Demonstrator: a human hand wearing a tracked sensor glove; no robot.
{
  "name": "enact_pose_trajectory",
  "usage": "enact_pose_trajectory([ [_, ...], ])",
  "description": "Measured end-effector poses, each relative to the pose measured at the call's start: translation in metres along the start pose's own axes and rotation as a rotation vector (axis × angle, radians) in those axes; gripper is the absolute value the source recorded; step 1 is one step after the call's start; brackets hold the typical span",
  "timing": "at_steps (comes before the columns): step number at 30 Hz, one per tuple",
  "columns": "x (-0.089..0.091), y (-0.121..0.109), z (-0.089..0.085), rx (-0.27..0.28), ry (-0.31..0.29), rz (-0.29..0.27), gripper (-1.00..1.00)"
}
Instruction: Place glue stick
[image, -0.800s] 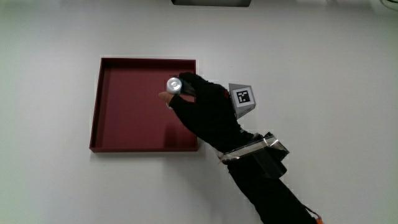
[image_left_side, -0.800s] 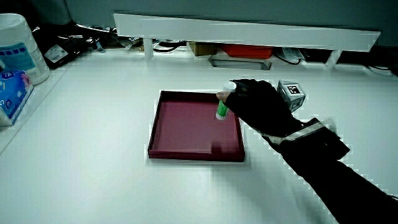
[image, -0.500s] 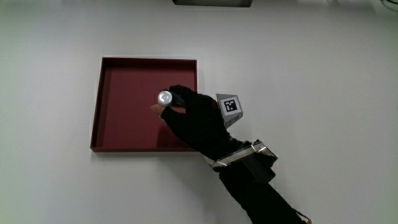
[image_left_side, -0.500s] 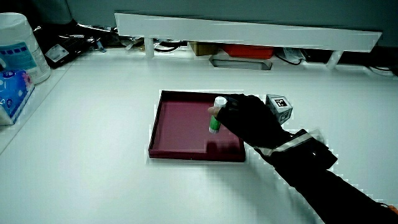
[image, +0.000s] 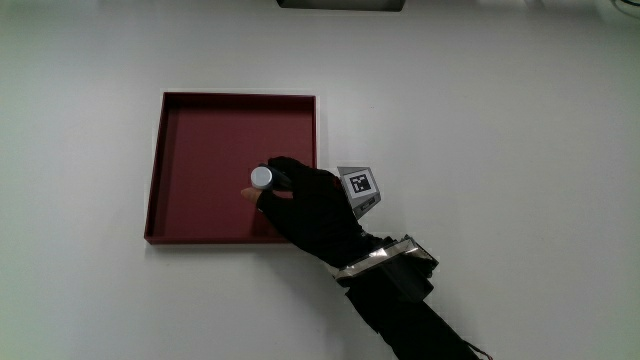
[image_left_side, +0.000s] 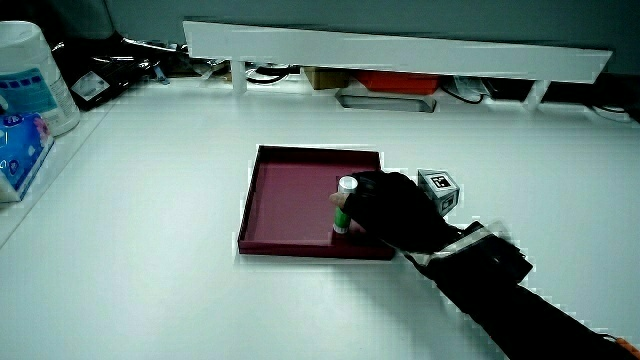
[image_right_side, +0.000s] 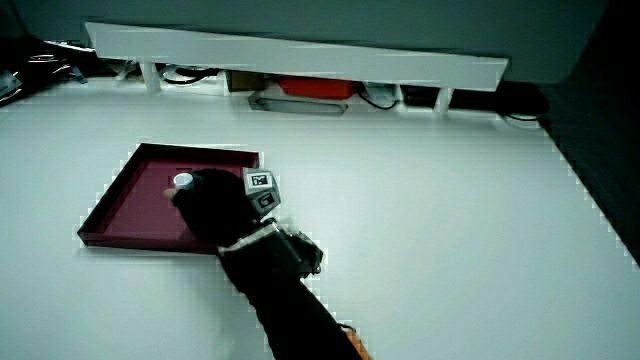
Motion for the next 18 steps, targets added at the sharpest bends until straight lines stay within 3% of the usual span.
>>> enact_pose_trajectory([
  [8,0.0012,-0.0007,-0.0003,-0.006,0.015,-0.011,0.0],
  [18,0.0051,-0.0002,0.0007,0.0,0.004,-0.017,-0.29],
])
